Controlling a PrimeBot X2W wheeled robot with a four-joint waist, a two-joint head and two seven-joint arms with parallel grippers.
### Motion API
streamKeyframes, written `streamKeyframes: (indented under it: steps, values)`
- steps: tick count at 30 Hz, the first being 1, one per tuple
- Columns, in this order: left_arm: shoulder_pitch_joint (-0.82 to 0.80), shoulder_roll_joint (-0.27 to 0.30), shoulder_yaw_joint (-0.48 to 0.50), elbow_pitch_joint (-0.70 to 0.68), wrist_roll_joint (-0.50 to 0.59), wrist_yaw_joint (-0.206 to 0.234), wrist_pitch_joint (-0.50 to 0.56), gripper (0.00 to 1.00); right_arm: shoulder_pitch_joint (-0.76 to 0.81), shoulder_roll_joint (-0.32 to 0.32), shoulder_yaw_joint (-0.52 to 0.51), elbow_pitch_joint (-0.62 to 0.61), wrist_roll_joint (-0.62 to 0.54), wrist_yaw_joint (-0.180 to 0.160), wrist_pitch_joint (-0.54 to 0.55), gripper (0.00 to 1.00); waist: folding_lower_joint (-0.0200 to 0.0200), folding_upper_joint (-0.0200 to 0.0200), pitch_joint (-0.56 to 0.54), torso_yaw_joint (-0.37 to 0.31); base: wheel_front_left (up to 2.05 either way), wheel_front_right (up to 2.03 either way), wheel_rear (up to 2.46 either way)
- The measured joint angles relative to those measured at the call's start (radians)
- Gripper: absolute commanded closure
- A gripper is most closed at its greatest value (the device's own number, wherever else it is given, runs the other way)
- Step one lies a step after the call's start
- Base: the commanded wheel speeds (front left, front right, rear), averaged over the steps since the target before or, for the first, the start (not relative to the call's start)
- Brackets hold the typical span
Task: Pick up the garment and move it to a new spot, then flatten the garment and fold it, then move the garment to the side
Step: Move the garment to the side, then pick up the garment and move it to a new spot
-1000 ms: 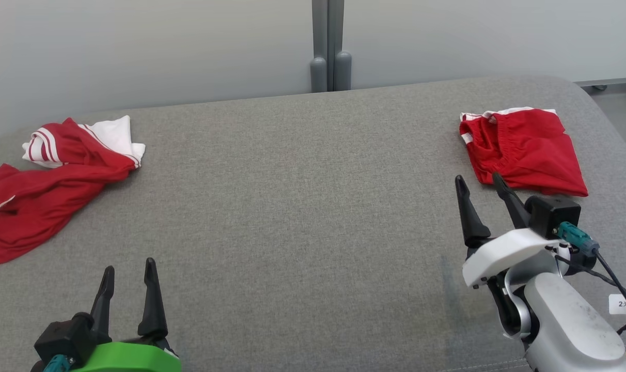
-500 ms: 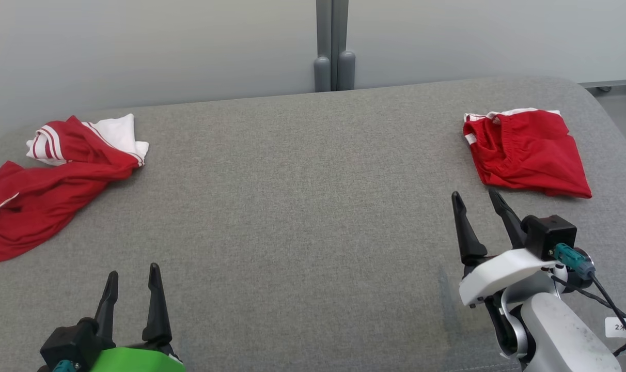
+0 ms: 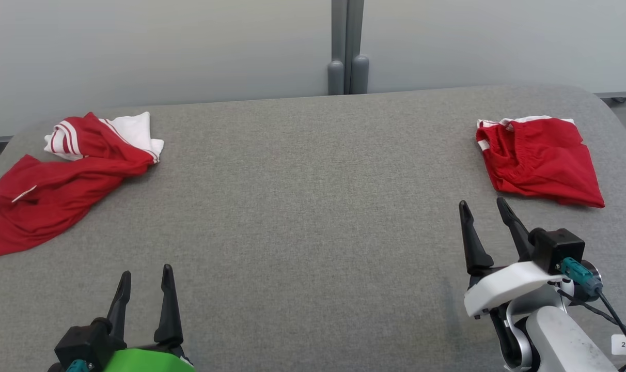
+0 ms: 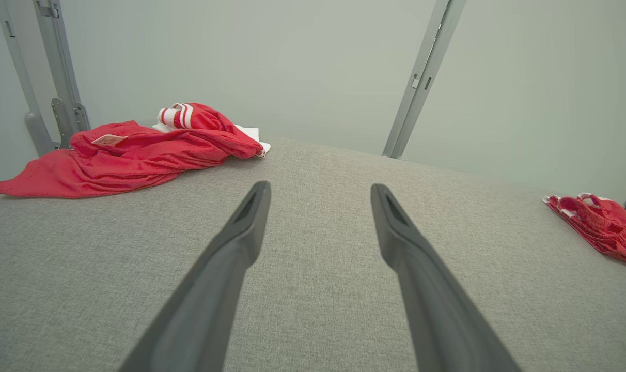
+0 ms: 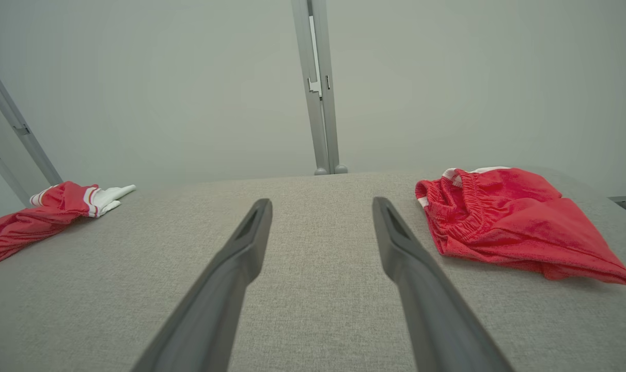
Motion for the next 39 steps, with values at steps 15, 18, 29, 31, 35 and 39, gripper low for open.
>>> streamKeyframes:
  steps: [15, 18, 29, 31, 35, 39]
  values:
    - [0.001, -0.004, 0.035, -0.002, 0.01, 0.0, 0.0, 0.0, 0.031, 0.017, 0.057, -0.033, -0.016, 0.011, 0.0, 0.0, 0.0, 0.0, -0.018, 0.133, 0.0, 0.0, 0.0]
    - [0.014, -0.005, 0.054, -0.01, 0.011, 0.003, -0.005, 0.0, 0.029, 0.03, 0.083, -0.033, -0.021, 0.027, 0.0, 0.0, 0.0, 0.0, -0.023, 0.17, 0.0, 0.0, 0.0]
    - [0.067, -0.01, 0.091, -0.024, 0.026, 0.007, -0.005, 0.0, 0.022, 0.046, 0.103, -0.029, -0.024, 0.044, 0.0, 0.0, 0.0, 0.0, -0.038, 0.3, 0.0, 0.0, 0.0]
    - [0.067, -0.01, 0.072, -0.03, 0.026, 0.007, -0.005, 0.0, 0.024, 0.046, 0.082, -0.029, -0.023, 0.041, 0.0, 0.0, 0.0, 0.0, -0.042, 0.34, 0.0, 0.0, 0.0]
    - [0.067, -0.014, 0.065, -0.035, 0.028, 0.007, -0.004, 0.0, 0.027, 0.045, 0.067, -0.029, -0.023, 0.027, 0.0, 0.0, 0.0, 0.0, -0.045, 0.391, 0.0, 0.0, 0.0]
    - [0.067, -0.013, 0.074, -0.045, 0.028, 0.008, -0.004, 0.0, 0.027, 0.049, 0.07, -0.029, -0.024, 0.026, 0.0, 0.0, 0.0, 0.0, -0.046, 0.42, 0.0, 0.0, 0.0]
